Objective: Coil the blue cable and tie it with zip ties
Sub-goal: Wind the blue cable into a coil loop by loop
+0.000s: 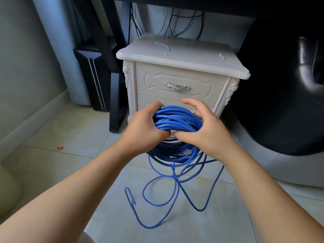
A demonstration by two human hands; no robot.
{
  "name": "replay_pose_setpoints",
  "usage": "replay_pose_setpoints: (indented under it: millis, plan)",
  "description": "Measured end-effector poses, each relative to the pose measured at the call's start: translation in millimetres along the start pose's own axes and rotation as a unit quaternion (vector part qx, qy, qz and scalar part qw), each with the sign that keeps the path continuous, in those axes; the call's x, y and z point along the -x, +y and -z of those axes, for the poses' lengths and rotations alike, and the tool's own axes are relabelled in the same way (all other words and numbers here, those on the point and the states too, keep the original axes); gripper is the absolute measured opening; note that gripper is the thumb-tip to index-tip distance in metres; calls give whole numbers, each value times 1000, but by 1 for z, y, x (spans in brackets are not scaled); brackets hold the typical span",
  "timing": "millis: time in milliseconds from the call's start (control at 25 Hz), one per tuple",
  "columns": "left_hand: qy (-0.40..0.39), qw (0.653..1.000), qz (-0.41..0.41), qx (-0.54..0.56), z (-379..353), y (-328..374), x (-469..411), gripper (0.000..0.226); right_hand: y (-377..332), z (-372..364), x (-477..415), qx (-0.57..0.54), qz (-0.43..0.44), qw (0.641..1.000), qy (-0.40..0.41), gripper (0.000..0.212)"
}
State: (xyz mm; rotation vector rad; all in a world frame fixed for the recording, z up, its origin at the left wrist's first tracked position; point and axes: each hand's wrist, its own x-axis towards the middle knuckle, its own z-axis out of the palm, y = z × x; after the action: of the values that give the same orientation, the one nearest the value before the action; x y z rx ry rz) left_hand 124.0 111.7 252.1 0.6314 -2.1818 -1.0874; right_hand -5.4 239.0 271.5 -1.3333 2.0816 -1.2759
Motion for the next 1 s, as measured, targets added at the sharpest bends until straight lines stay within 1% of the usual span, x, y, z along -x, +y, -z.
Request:
replay_pose_setpoints:
  millis: [80,160,320,400,480,560,640,720,760,800,880,960,1000]
  plan:
    - [40,995,53,70,3,-1,-3,31,8,2,-2,-95,-29,995,-13,69]
    - [78,981,92,153,6,-1,-6,31,14,-3,-3,-198,-46,979,-9,65]
    - [108,948,145,263,6,-1,-8,24,16,-18,-6,-327,-52,944,18,68]
    - [127,914,182,341,3,0,-7,21,14,-26,-6,-361,-50,931,16,65]
    - [132,885,208,396,0,3,-6,19,11,-34,-7,-370,-30,928,40,55]
    - [107,878,213,415,-4,4,-4,18,9,-36,-9,-375,-35,922,90,41]
    - [48,892,215,395,-4,3,-2,24,11,-31,-12,-373,-54,917,135,37]
    - [-21,924,219,312,0,1,-2,33,14,-24,-15,-366,-60,917,149,39]
    - [-42,939,211,269,4,1,-4,37,13,-21,-15,-351,-57,922,150,41]
    - [-47,951,194,237,7,-1,-5,43,12,-18,-14,-321,-50,934,148,45]
    - [-34,969,139,200,14,-1,-6,60,9,-15,-10,-220,-16,968,121,53]
    - [-44,989,69,124,17,-1,-5,74,4,-14,-4,-93,29,993,64,57]
    - [-59,994,44,78,18,-1,-3,76,3,-14,-2,-41,44,998,37,58]
